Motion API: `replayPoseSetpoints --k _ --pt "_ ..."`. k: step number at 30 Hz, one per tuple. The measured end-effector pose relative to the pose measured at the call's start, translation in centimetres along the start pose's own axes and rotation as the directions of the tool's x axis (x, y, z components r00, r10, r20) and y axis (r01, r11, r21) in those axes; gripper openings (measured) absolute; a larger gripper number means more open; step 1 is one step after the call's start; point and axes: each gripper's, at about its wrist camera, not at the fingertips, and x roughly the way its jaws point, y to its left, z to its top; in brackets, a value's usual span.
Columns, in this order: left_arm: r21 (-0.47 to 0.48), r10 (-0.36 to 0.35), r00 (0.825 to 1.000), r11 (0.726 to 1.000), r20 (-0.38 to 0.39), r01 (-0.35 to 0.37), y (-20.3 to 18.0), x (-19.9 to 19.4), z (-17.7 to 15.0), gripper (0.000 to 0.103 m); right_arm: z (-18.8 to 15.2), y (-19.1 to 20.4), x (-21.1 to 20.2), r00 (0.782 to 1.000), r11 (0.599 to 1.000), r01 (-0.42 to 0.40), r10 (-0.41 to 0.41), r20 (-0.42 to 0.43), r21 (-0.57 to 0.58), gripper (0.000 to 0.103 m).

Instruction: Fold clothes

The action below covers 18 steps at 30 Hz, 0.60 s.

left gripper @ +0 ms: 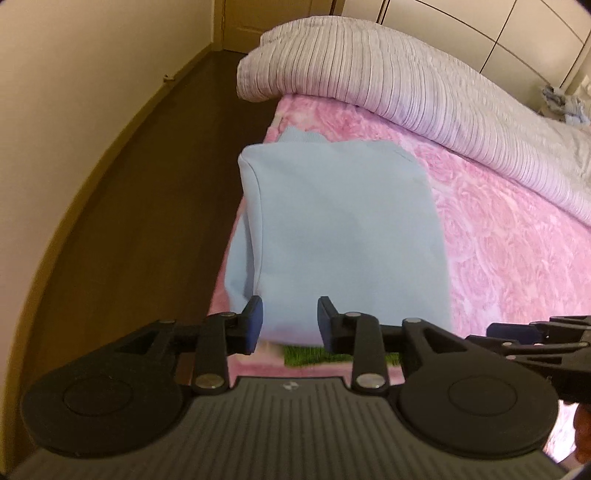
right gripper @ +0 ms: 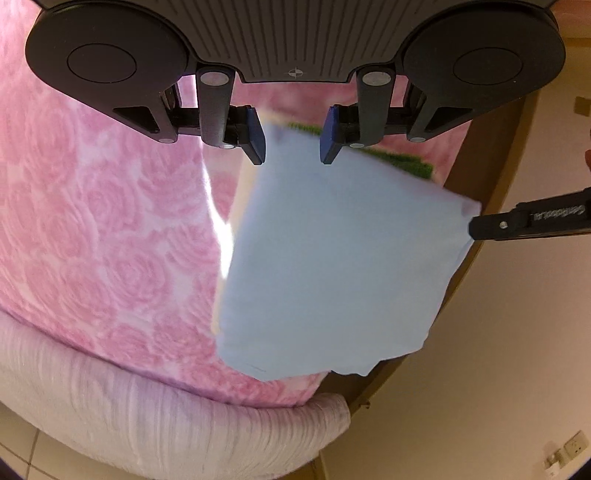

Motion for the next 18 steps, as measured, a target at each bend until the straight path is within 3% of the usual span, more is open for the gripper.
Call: replayPoseSetpoints --k 6,10,18 --pt "0.023 0.091 0.996 0.996 -0.003 -0.091 -2.5 -4.5 -1.0 0.034 -1.4 0.7 -4.9 1.000 1.000 0.013 -0.013 0.028 -0.004 0.056" --pt "0.007 0.097 0.995 0.995 0.005 -0.097 -3.7 -7.5 -1.7 0.042 -2.5 1.0 -7.9 0.998 1.000 0.028 -0.027 0.055 -0.011 0.058" --pt "-0.020 0.146 0.985 0.989 0.088 -0.145 -5.9 -12.0 -3.6 0.048 -4.1 0.7 -12.0 0.993 0.998 0.064 -0.064 0.097 0.002 0.059"
